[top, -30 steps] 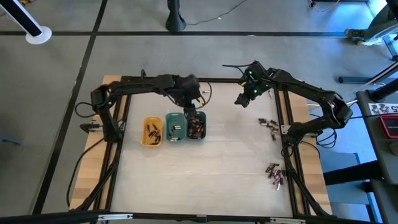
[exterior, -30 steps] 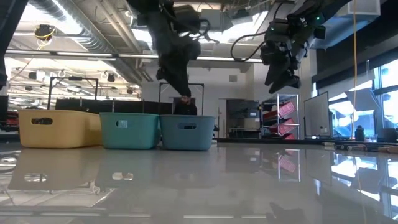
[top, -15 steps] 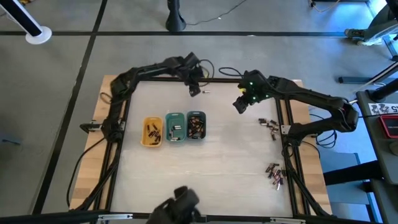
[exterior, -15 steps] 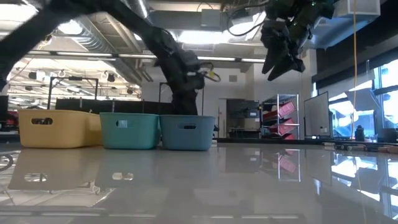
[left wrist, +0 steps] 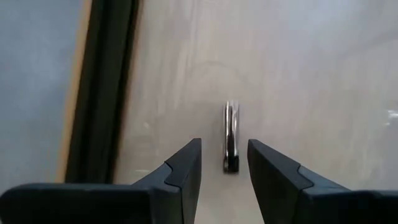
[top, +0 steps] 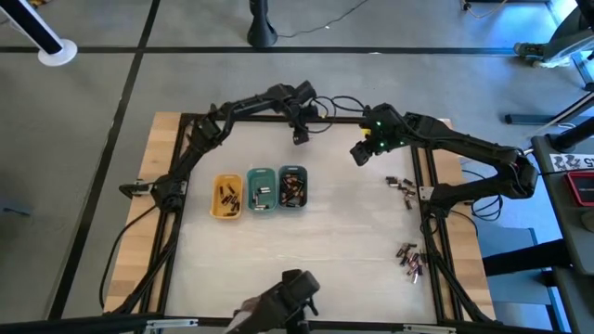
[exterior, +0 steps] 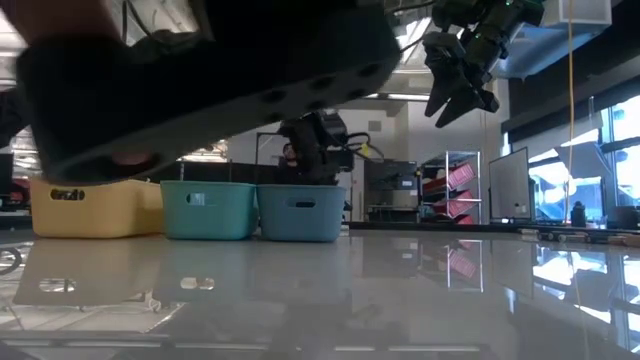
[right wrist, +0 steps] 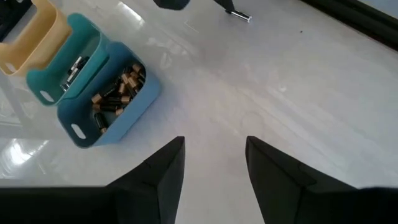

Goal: Sort batteries
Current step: Put the silver battery into the green bin, then put the small black battery into the yellow bin

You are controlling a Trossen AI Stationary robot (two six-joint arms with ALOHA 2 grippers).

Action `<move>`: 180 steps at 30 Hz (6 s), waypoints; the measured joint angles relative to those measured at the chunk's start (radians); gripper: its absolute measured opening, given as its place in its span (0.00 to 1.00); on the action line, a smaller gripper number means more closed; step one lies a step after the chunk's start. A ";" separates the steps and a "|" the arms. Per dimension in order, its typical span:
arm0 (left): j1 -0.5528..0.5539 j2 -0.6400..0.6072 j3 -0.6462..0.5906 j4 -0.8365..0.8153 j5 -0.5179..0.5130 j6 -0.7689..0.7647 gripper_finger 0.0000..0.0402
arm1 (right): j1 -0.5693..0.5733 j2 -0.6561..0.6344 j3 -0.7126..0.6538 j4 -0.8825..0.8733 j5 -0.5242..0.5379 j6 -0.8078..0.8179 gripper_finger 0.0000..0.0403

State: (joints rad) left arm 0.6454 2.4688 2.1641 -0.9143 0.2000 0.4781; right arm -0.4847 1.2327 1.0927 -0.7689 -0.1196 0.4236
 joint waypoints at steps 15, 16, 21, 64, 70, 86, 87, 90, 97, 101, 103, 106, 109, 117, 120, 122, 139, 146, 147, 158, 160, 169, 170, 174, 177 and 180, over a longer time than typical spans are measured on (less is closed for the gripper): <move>-0.002 0.025 -0.008 -0.016 0.004 0.050 0.30 | 0.000 0.000 0.000 -0.001 -0.002 -0.024 0.43; -0.002 0.027 -0.008 -0.018 0.006 0.053 0.30 | 0.000 0.000 0.000 -0.001 -0.002 -0.028 0.43; 0.004 0.031 -0.007 -0.033 0.025 0.046 0.28 | 0.000 0.000 0.000 -0.006 -0.003 -0.029 0.43; -0.003 -0.133 -0.010 -0.387 0.030 -0.052 0.06 | 0.000 -0.001 0.000 -0.024 -0.048 -0.070 0.43; -0.014 -0.219 -0.018 -0.593 0.144 -0.061 0.06 | 0.000 -0.001 0.000 -0.010 -0.018 -0.122 0.43; -0.165 -0.767 -0.655 -0.321 0.182 -0.258 0.06 | -0.163 0.000 0.000 0.152 -0.096 -0.199 0.43; -0.169 -0.813 -0.744 -0.263 0.183 -0.291 0.06 | -0.172 0.000 0.000 0.171 -0.111 -0.204 0.43; -0.176 -0.928 -0.970 -0.081 0.178 -0.403 0.06 | -0.192 0.001 0.000 0.241 -0.139 -0.220 0.43; -0.221 -0.960 -1.163 0.118 0.034 -0.485 0.06 | -0.237 0.002 0.000 0.370 -0.225 -0.201 0.43; -0.236 -0.905 -1.177 0.114 -0.065 -0.460 0.06 | -0.257 0.002 0.000 0.376 -0.265 -0.172 0.43; -0.236 -0.878 -1.177 0.133 -0.071 -0.441 0.06 | -0.258 0.002 0.000 0.376 -0.269 -0.161 0.43; -0.238 -0.851 -1.176 0.185 -0.073 -0.418 0.06 | -0.256 0.002 0.000 0.375 -0.271 -0.145 0.43; -0.240 -0.830 -1.176 0.208 -0.072 -0.394 0.06 | -0.256 0.002 0.000 0.372 -0.277 -0.130 0.43; -0.247 -0.770 -1.176 0.212 -0.071 -0.332 0.06 | -0.256 0.002 0.000 0.348 -0.274 -0.114 0.43; -0.247 -0.769 -1.176 0.213 -0.070 -0.318 0.06 | -0.256 0.002 0.000 0.349 -0.274 -0.114 0.43; -0.249 -0.769 -1.176 0.212 -0.070 -0.312 0.06 | -0.256 0.002 0.000 0.349 -0.263 -0.114 0.43; -0.292 -0.770 -1.161 0.183 -0.070 -0.375 0.31 | -0.256 0.002 0.000 0.351 -0.230 -0.217 0.43; -0.290 -0.859 -1.107 0.230 -0.097 -0.446 0.35 | -0.256 0.002 0.000 0.365 -0.229 -0.249 0.43; -0.290 -0.877 -1.103 0.236 -0.111 -0.457 0.35 | -0.256 0.002 0.000 0.376 -0.229 -0.249 0.43; -0.289 -1.077 -1.101 0.319 -0.272 -0.529 0.33 | -0.256 0.002 0.010 0.416 -0.240 -0.241 0.43; -0.284 -1.097 -1.100 0.339 -0.276 -0.512 0.33 | -0.256 0.003 0.037 0.377 -0.237 -0.248 0.43; -0.199 -1.175 -1.112 0.360 -0.276 -0.437 0.33 | -0.256 0.046 0.182 -0.090 -0.002 -0.327 0.43; -0.187 -1.186 -1.115 0.364 -0.276 -0.430 0.33 | -0.256 0.047 0.181 -0.130 0.013 -0.327 0.43; -0.143 -1.227 -1.143 0.389 -0.260 -0.418 0.33 | -0.256 0.047 0.181 -0.231 0.028 -0.304 0.43; -0.117 -1.248 -1.144 0.388 -0.240 -0.400 0.33 | -0.256 0.047 0.181 -0.288 0.031 -0.298 0.43; -0.091 -1.261 -1.144 0.393 -0.217 -0.377 0.33 | -0.256 0.047 0.180 -0.326 0.040 -0.298 0.43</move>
State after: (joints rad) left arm 0.5542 1.2075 1.0203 -0.5213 -0.0165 0.1010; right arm -0.7403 1.2793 1.2728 -1.0952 -0.0798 0.1257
